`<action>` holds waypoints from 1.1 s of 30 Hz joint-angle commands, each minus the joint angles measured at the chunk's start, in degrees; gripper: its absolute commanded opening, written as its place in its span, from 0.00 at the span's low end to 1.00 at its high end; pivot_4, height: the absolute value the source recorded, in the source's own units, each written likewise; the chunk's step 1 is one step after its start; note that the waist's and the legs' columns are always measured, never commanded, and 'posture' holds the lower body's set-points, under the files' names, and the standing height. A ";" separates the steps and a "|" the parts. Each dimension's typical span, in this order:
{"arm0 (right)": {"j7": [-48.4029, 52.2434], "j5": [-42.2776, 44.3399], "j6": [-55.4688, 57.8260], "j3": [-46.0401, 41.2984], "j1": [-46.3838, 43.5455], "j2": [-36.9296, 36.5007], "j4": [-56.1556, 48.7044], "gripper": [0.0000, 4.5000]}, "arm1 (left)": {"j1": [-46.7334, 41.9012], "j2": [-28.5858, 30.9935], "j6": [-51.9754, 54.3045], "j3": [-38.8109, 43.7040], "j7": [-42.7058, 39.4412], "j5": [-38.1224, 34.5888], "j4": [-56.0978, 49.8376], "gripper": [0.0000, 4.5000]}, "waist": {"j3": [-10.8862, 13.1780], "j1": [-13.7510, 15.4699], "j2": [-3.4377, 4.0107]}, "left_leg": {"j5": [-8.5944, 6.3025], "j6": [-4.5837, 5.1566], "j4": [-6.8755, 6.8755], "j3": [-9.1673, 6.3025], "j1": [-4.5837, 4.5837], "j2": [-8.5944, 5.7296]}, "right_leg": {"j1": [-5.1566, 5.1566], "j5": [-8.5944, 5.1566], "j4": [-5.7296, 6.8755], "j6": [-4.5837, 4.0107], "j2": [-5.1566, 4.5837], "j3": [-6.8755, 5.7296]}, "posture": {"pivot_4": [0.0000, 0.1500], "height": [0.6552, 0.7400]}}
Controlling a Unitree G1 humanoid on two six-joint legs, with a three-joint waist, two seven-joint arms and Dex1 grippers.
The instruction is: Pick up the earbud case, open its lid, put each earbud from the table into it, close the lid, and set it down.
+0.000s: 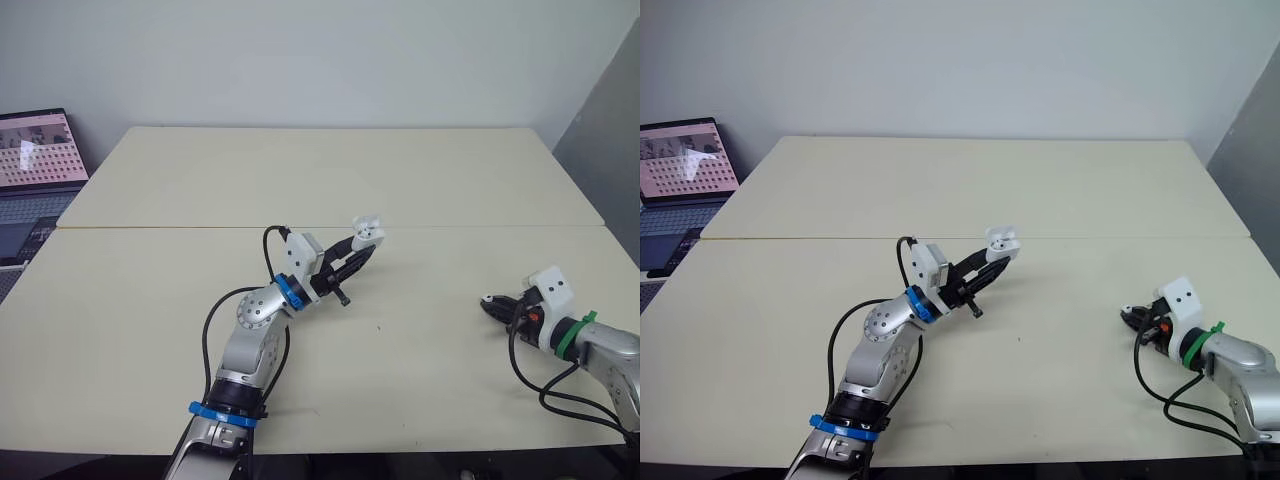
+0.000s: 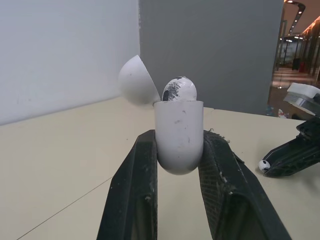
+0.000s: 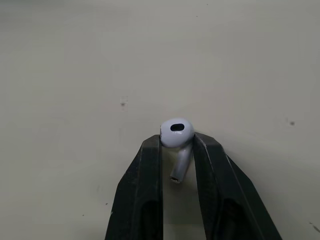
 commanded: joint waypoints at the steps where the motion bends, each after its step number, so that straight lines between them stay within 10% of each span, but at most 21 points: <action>1: 13.30 -3.97 -13.03 2.07 3.41 -8.63 -2.69 0.18 | -0.20 0.05 -1.31 0.18 -0.31 -0.50 -1.85 0.17 | 0.05 0.01 0.07 | 0.00 0.00 0.00 -0.01 0.00 -0.04 | 0.00 0.00 -0.01 0.01 0.00 -0.01 | 1.00 1.00; 13: 29.48 -20.53 -44.95 14.32 -3.09 -22.67 12.95 0.18 | 0.06 -0.26 -1.43 -0.05 -0.09 -0.41 -2.01 0.17 | 0.13 0.00 -0.07 | 0.02 -0.03 0.04 0.02 0.09 0.01 | 0.10 0.01 -0.03 0.06 -0.07 -0.02 | 1.00 1.00; 18: 27.44 -23.87 -41.27 14.70 -4.20 -23.69 12.15 0.47 | 0.29 -0.26 -1.23 0.03 0.17 -0.47 -2.25 0.17 | 0.14 0.29 -0.10 | 0.05 -0.08 0.07 0.01 0.08 -0.01 | 0.13 0.02 -0.04 0.06 -0.12 -0.01 | 1.00 1.00; 26: 26.92 -20.52 -5.40 11.00 4.20 -28.33 -11.57 0.55 | 0.92 -0.25 -0.73 -0.15 -0.16 -0.61 -1.77 0.17 | 0.12 1.75 -0.08 | 0.04 -0.08 0.08 -0.09 0.01 -0.03 | 0.12 0.02 -0.08 0.07 -0.16 0.01 | 1.00 1.00; 33: 21.04 -20.53 28.57 16.64 -5.79 -25.43 -17.88 0.55 | 0.58 -0.78 -1.03 -0.58 -0.61 -0.45 -0.68 0.17 | 0.13 1.67 -0.09 | 0.03 -0.07 0.09 -0.04 0.00 -0.05 | 0.07 0.04 -0.10 0.09 -0.17 -0.02 | 1.00 1.00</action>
